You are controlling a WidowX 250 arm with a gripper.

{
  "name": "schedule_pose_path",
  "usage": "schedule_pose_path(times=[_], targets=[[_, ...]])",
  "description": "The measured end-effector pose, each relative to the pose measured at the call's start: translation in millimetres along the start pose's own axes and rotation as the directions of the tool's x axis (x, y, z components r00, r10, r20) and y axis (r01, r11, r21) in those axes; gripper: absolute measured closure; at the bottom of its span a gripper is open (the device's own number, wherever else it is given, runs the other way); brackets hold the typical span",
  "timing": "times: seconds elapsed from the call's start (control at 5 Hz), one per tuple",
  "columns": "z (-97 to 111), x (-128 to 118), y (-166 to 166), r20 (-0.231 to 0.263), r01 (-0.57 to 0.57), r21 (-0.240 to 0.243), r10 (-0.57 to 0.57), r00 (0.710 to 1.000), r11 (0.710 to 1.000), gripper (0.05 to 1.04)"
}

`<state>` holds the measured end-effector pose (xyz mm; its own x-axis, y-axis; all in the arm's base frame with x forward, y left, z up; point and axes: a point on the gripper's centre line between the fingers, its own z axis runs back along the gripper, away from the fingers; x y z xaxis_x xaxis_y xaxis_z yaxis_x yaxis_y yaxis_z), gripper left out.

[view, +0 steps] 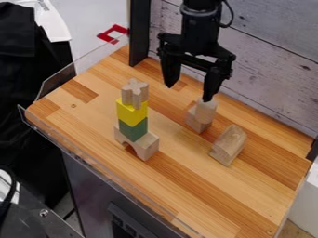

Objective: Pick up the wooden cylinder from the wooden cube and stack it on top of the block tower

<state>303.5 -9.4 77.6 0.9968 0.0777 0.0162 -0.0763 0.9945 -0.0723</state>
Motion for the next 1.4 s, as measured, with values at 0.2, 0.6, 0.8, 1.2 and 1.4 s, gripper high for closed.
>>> schedule_pose_path(times=[0.2, 0.6, 0.8, 1.2, 1.4], targets=[[-8, -3, 0, -0.029, -0.002, 0.002, 0.002, 1.0, 1.0, 0.083], [-22, -2, -4, -0.036, -0.017, 0.008, 0.018, 0.999, 1.0, 0.083], [-24, -2, -8, -0.037, -0.016, 0.006, 0.017, 0.999, 1.0, 0.083], [-32, 2, -16, -0.048, 0.002, 0.027, -0.001, 0.999, 1.0, 0.083], [-36, 5, -18, -0.057, -0.005, 0.03, 0.007, 0.998, 1.0, 0.083]])
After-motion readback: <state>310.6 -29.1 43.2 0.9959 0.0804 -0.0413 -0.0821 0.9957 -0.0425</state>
